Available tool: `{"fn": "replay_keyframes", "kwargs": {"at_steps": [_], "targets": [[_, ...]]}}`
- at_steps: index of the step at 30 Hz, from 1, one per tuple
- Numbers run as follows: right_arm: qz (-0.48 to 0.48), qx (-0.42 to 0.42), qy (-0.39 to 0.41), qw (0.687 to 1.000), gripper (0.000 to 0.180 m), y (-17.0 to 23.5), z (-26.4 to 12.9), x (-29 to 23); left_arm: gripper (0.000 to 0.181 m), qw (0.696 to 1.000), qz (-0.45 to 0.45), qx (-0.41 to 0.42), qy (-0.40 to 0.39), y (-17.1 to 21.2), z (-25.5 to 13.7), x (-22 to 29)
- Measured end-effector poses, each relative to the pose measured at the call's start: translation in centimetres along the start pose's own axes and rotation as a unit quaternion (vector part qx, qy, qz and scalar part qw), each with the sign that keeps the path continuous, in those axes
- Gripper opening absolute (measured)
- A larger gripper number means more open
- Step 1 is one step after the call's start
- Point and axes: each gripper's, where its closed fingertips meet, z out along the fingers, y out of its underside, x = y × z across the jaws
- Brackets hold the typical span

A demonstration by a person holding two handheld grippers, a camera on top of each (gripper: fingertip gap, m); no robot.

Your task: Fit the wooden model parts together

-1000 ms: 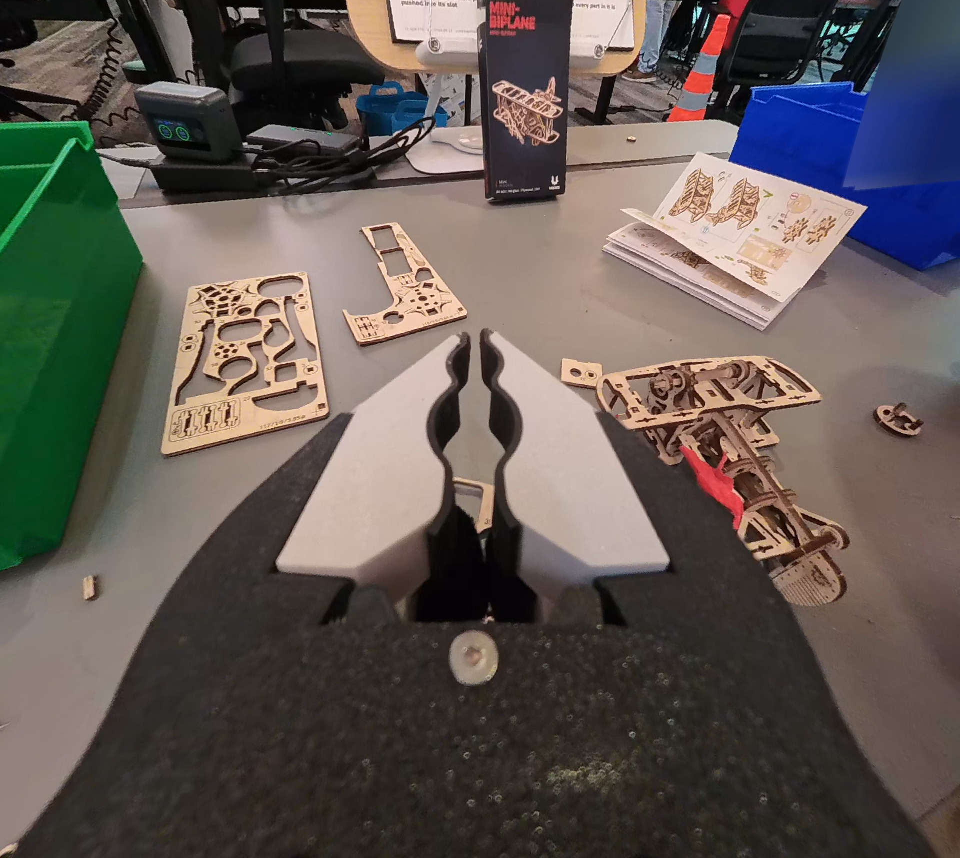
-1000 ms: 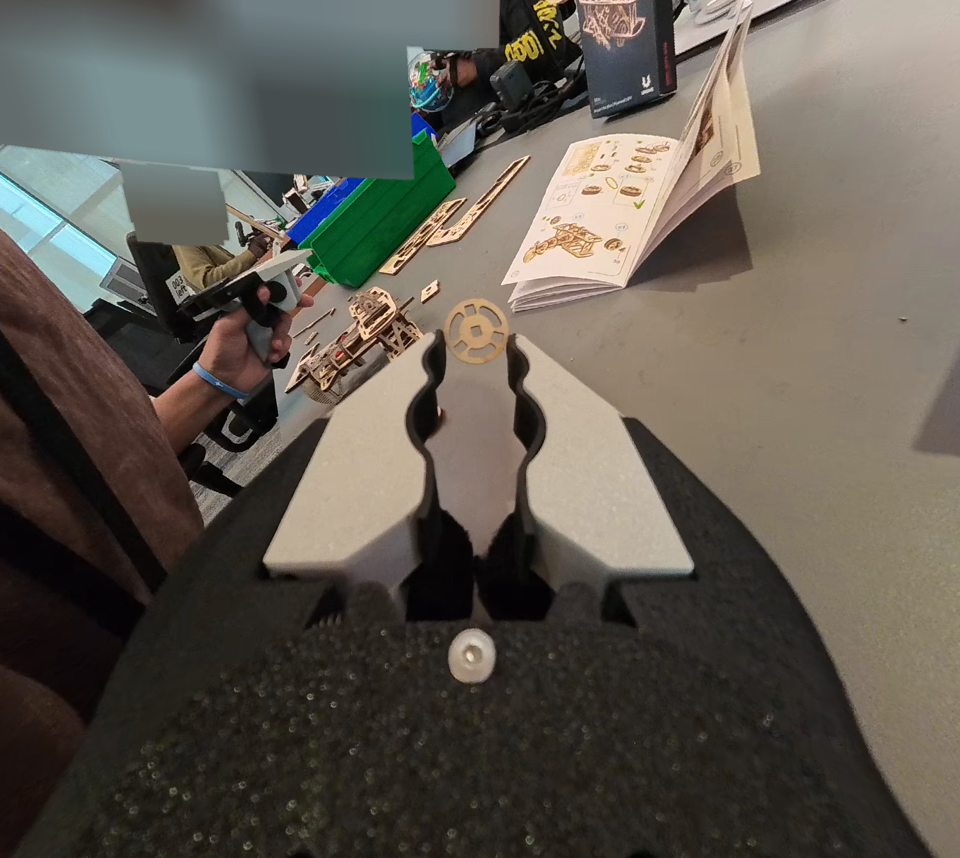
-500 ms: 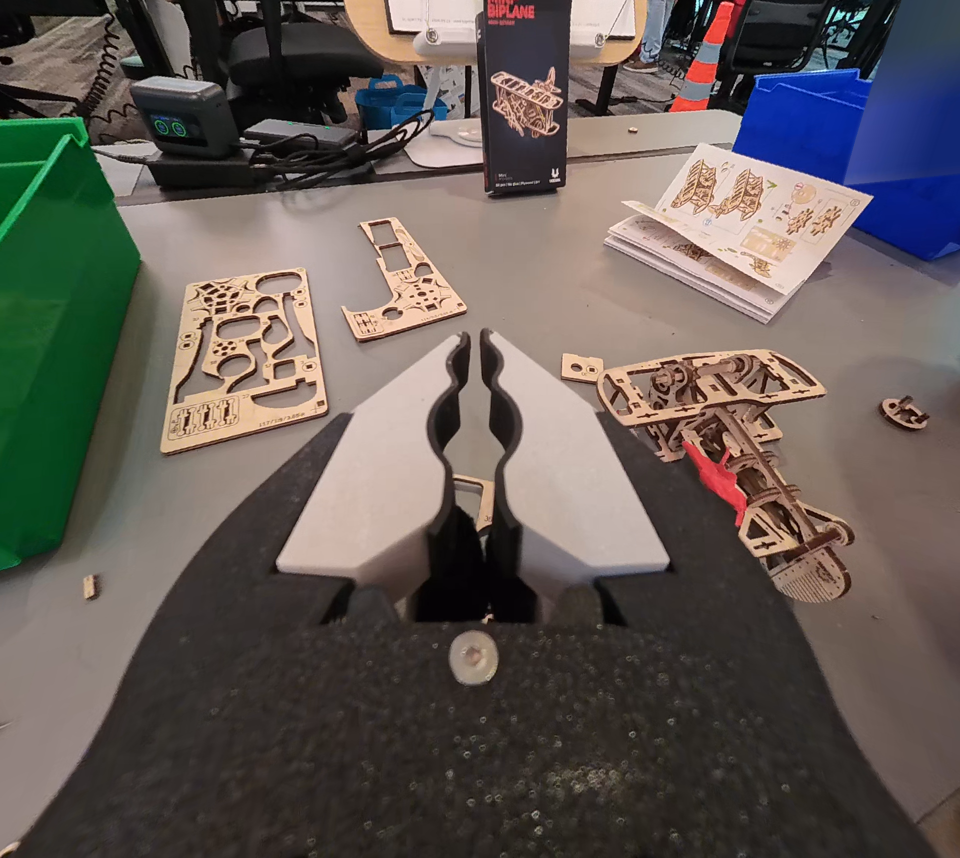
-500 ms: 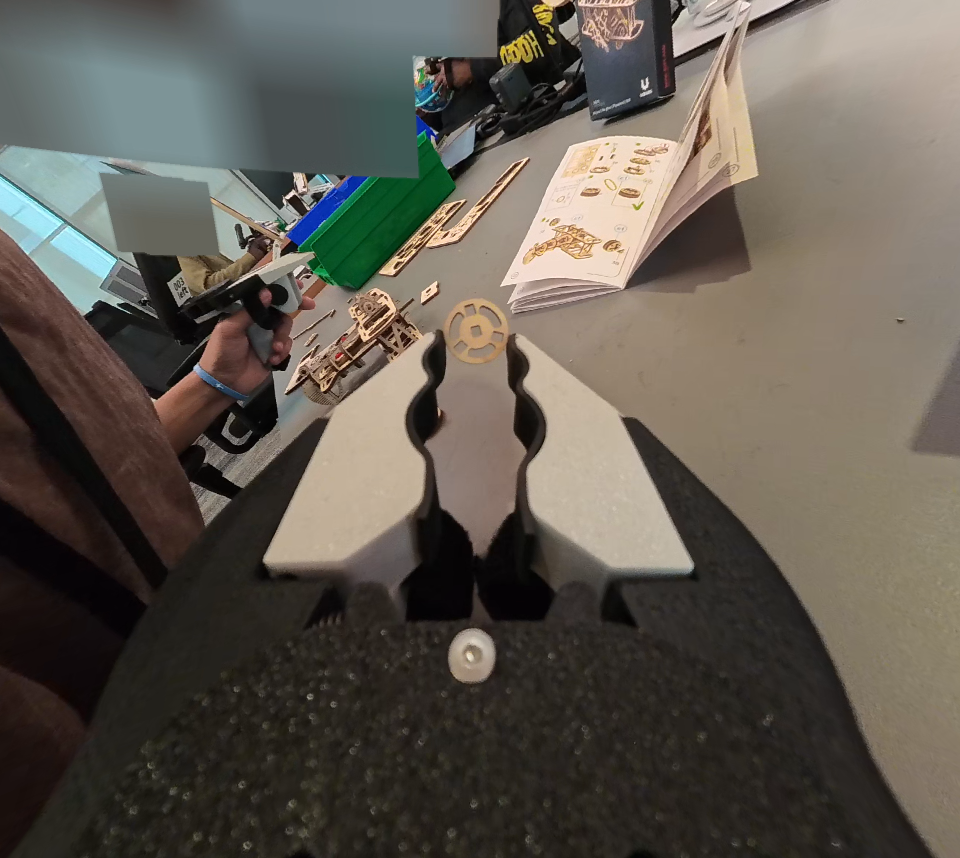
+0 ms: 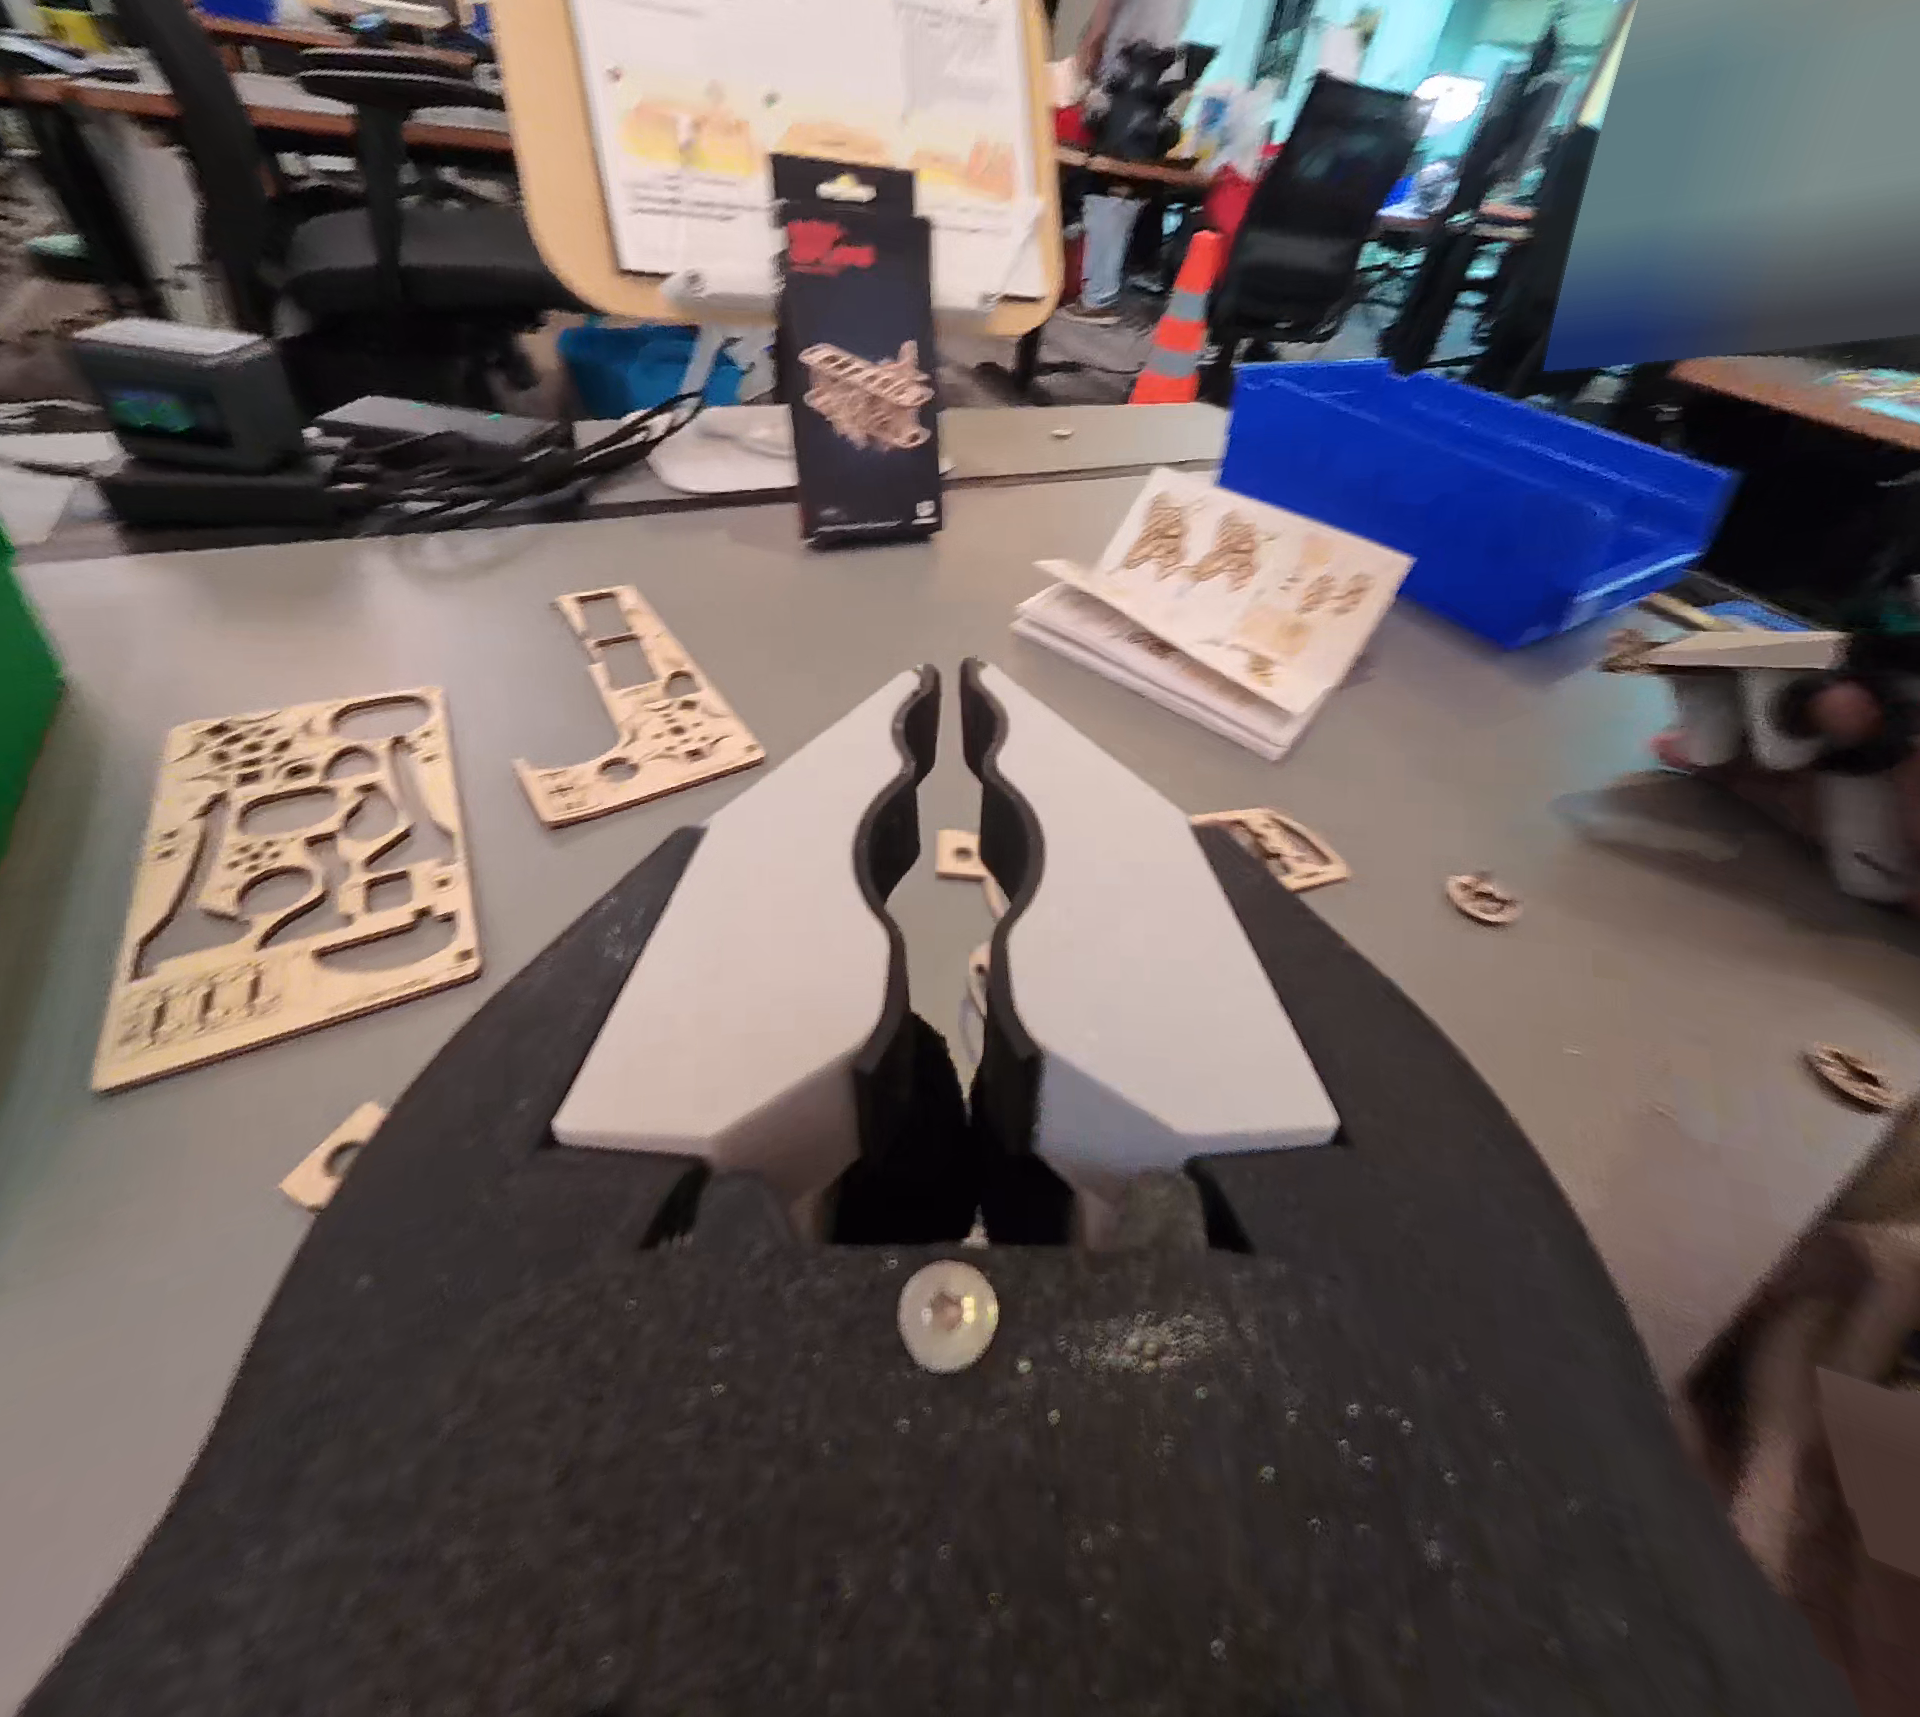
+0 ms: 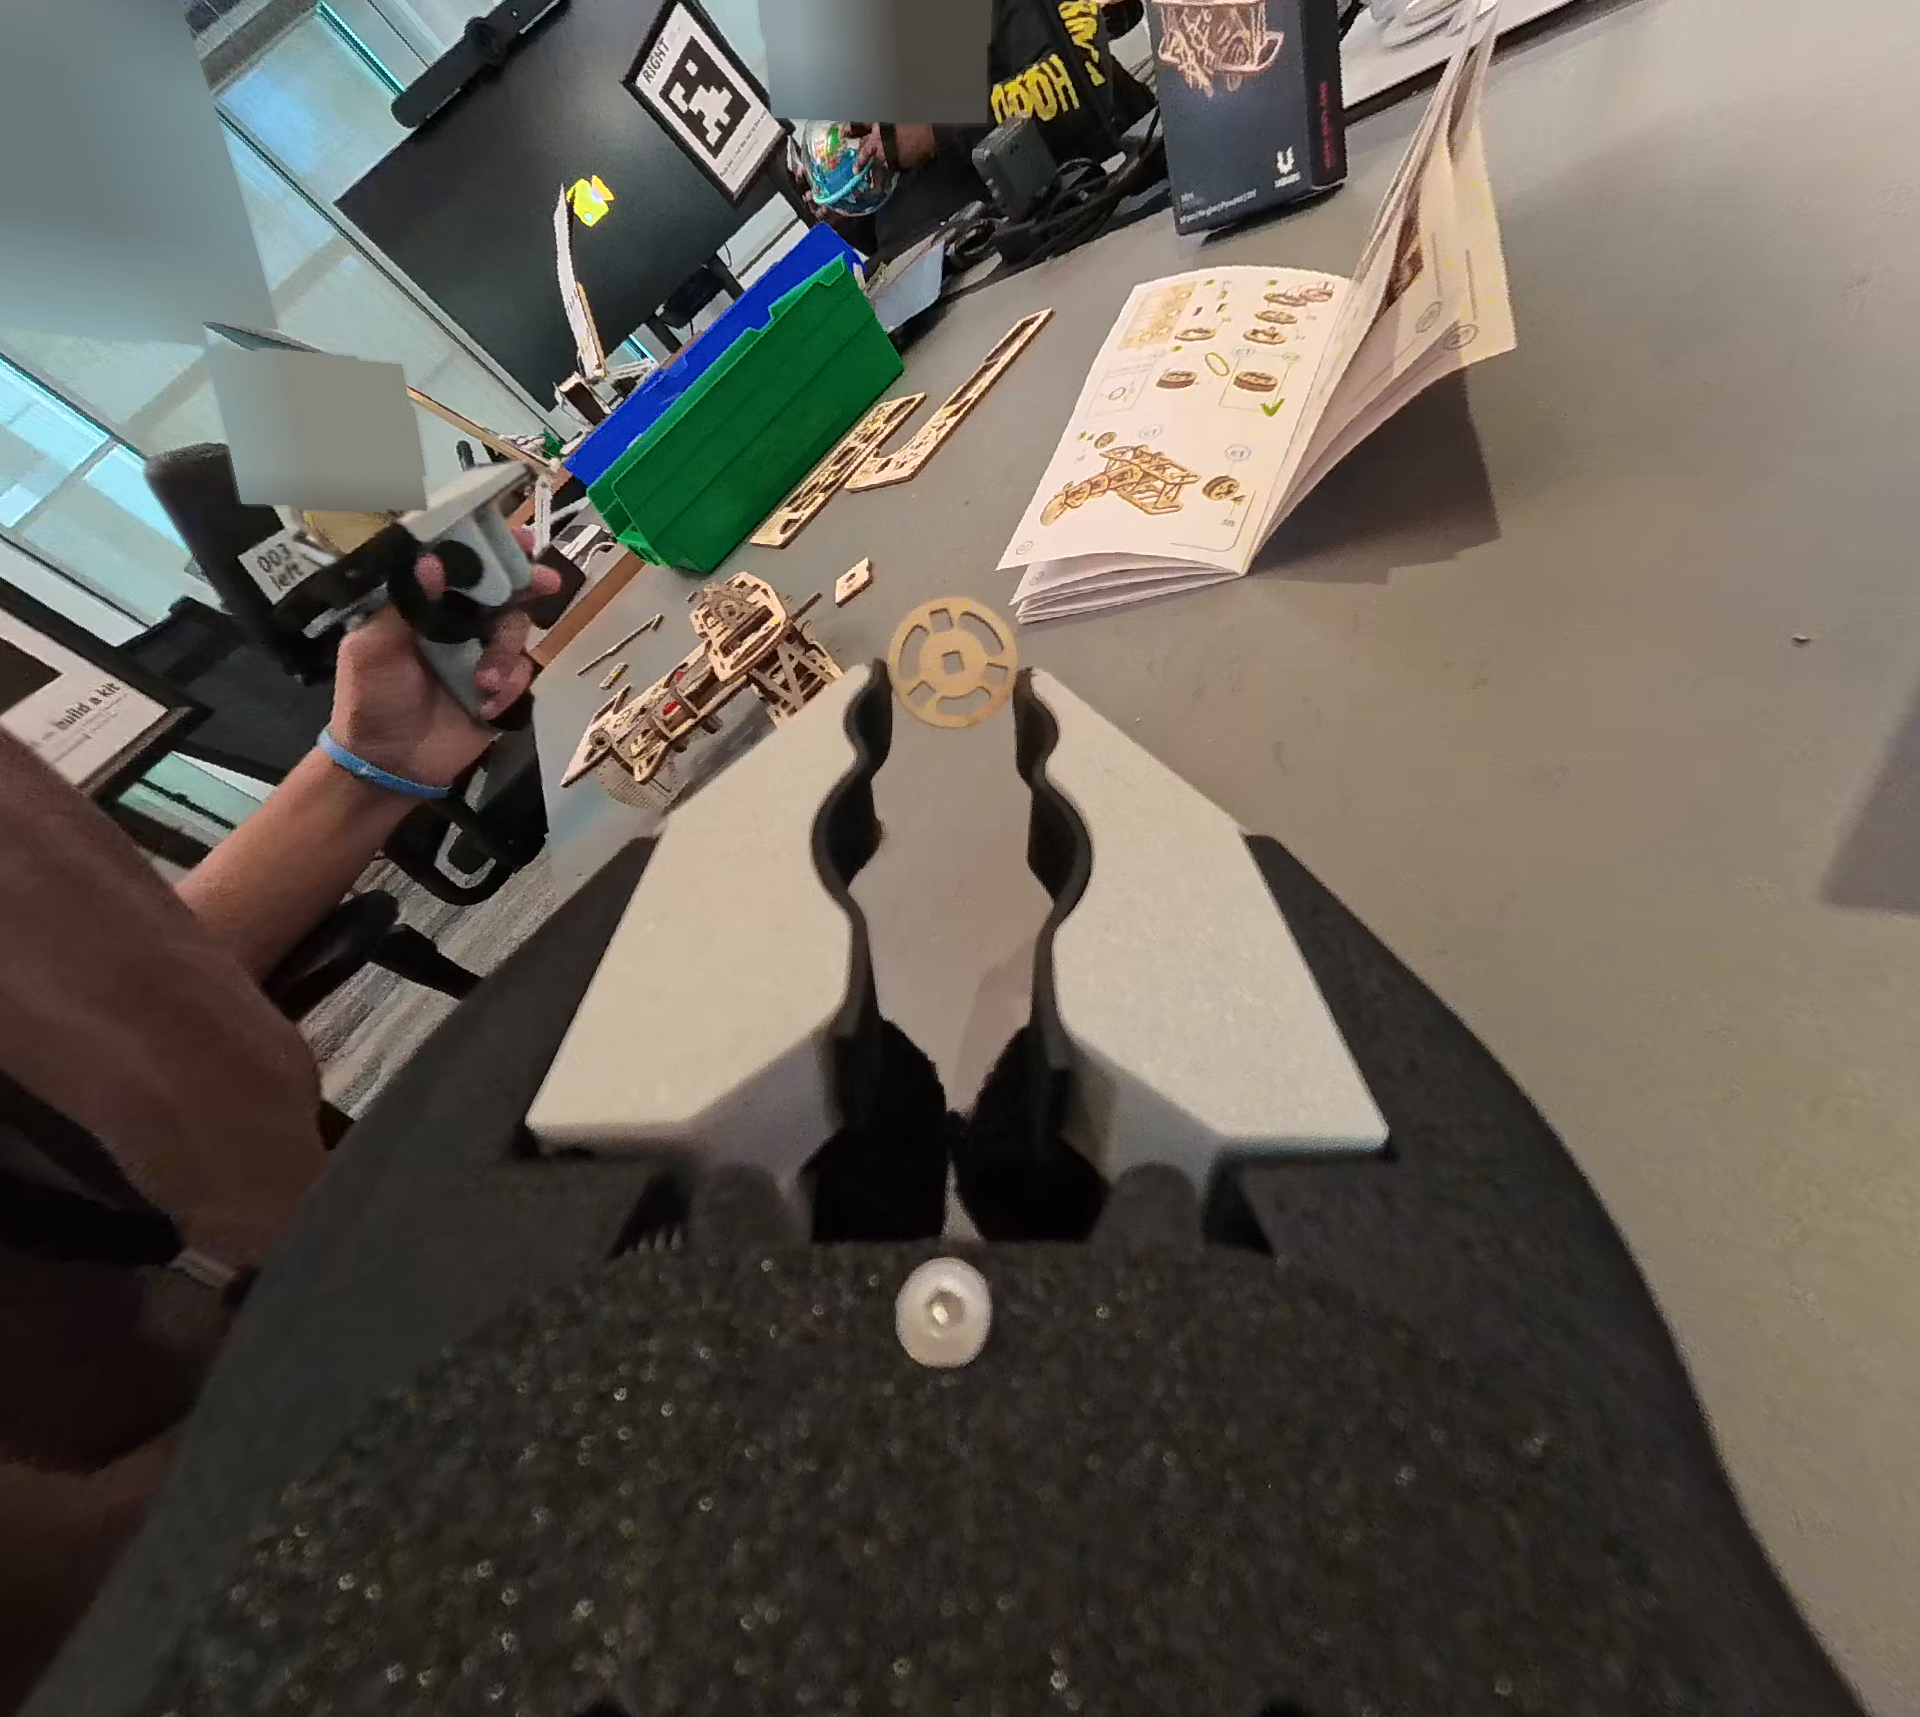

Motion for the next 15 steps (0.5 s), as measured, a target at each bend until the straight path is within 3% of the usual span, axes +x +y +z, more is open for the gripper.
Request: {"fn": "replay_keyframes", "kwargs": {"at_steps": [9,15], "targets": [[-0.01,0.002,-0.008,1.0,0.022,0.1,0.0,-0.7,0.001,0.996,-0.076,0.035,0.039,-1.5,-1.7,1.3],[-0.049,-0.044,-0.009,0.998,0.022,1.7,1.2,-1.9,0.001,0.99,-0.116,0.022,0.075,-1.2,-1.4,3.2]]}}
